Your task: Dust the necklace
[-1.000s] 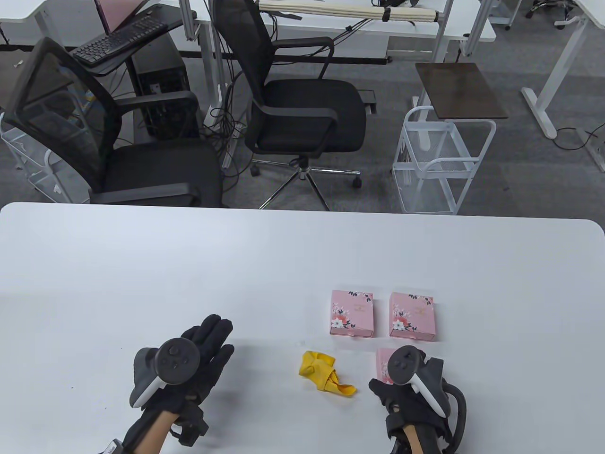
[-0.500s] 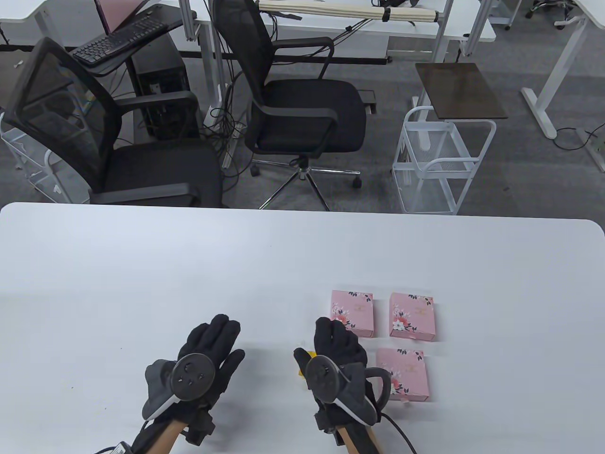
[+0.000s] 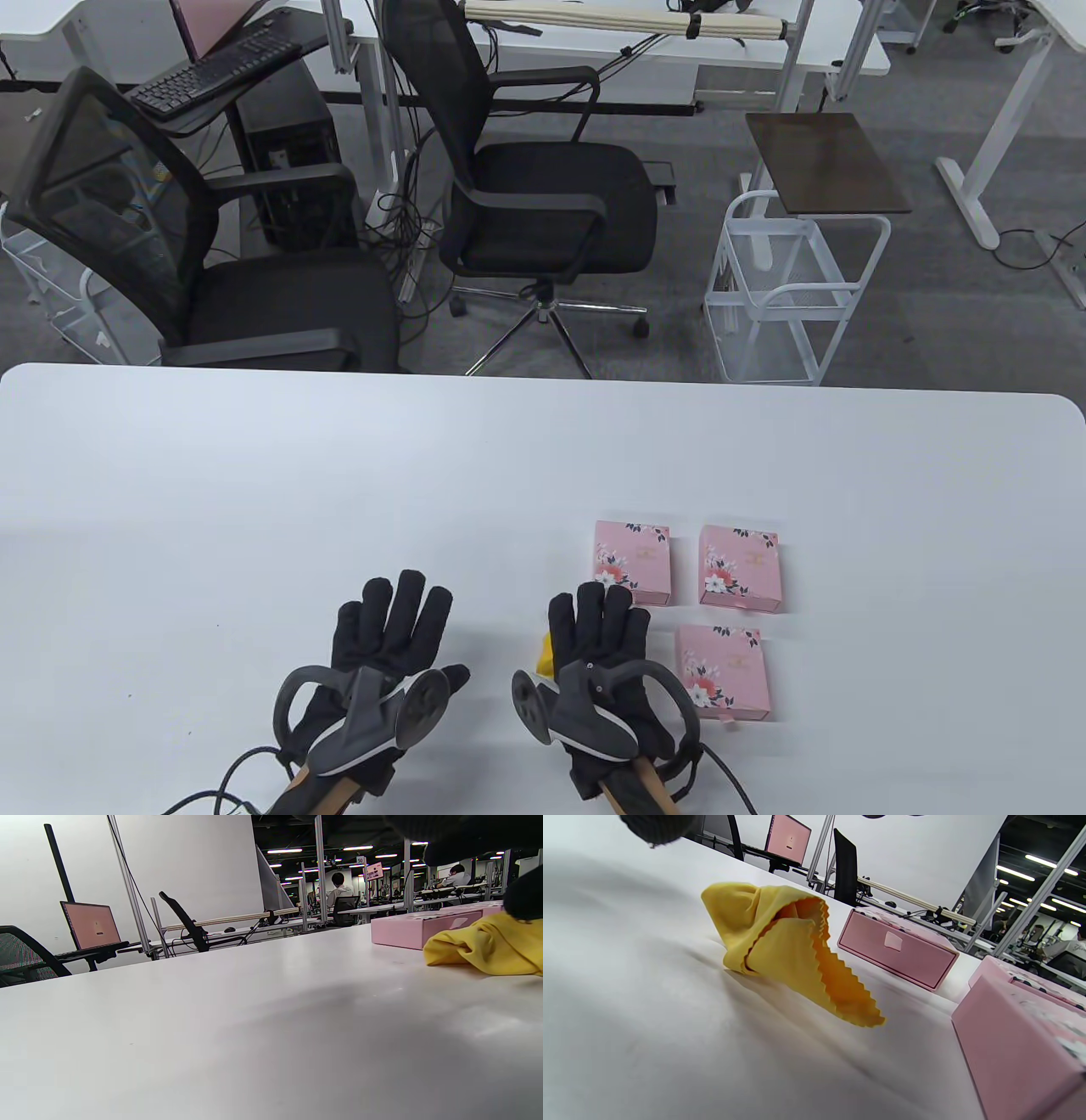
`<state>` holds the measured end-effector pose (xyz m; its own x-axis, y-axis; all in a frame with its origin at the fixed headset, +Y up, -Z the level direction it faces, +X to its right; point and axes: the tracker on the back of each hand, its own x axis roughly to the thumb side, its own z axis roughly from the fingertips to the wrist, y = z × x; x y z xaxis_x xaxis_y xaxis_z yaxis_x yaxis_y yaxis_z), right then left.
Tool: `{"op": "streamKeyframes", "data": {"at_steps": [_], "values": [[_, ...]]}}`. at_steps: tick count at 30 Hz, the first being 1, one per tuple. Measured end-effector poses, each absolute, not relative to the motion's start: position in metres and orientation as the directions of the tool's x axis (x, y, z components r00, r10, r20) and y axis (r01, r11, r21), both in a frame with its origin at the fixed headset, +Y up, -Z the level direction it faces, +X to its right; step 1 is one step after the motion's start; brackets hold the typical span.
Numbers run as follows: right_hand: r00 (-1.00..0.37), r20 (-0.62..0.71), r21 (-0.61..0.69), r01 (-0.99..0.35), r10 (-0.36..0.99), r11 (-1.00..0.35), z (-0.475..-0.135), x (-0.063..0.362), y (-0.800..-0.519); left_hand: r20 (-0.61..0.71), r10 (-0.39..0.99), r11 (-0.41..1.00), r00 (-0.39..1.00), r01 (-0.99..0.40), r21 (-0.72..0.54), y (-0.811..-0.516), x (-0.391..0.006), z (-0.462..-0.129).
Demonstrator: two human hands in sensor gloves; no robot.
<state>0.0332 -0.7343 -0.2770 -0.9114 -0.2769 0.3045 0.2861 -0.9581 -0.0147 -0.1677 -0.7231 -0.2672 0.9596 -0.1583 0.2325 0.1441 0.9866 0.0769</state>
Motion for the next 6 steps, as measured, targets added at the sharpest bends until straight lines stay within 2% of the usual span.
{"op": "streamKeyframes", "data": {"at_steps": [6], "values": [[-0.911,0.313,-0.015,0.278,-0.269,-0.961,-0.2758,0.0309,-0.7351,0.221,-0.164,0.986,0.962,0.153,0.064,-0.7221,-0.1675,-0.2666]]}}
